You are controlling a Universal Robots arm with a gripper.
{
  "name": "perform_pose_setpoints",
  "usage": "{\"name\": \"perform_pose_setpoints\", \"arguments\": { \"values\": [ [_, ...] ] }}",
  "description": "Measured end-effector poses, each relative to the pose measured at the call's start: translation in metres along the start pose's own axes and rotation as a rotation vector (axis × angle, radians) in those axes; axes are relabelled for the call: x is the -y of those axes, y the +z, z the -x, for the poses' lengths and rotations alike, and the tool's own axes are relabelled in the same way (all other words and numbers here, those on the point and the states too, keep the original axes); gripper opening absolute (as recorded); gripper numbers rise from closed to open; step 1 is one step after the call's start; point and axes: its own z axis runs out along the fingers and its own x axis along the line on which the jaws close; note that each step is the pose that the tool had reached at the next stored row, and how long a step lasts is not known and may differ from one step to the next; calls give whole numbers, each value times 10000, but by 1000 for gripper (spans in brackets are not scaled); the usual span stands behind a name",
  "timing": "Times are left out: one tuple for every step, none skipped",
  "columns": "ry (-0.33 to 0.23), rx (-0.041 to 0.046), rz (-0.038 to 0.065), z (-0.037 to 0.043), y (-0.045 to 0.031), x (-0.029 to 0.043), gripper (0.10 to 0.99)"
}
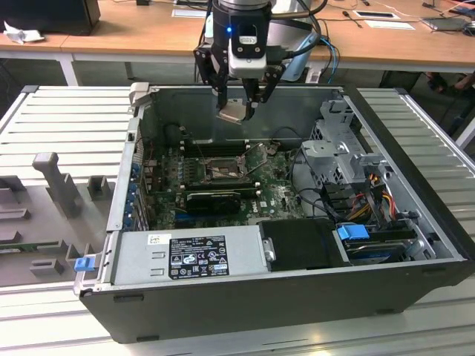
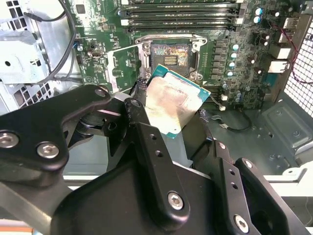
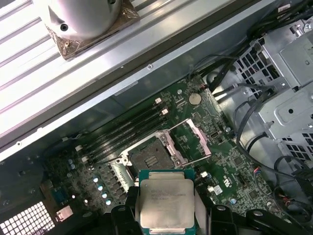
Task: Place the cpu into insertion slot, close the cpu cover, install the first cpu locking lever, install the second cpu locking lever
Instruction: 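Place the cpu into insertion slot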
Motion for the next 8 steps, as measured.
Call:
{"name": "perform_pose_setpoints", "arguments": {
  "values": [
    [30, 3, 1, 0, 1, 0, 533],
    [47, 4, 2, 0, 1, 0, 533],
    [123, 11, 3, -1, 2, 1, 533],
    [341, 30, 8, 0, 5, 1, 533],
    [451, 40, 9, 0, 6, 1, 533],
    [549, 49, 11, -1, 8, 1, 533],
    [677, 60, 13, -1, 9, 1, 533],
    [801, 70, 16, 0, 10, 1, 533]
  ]
}}
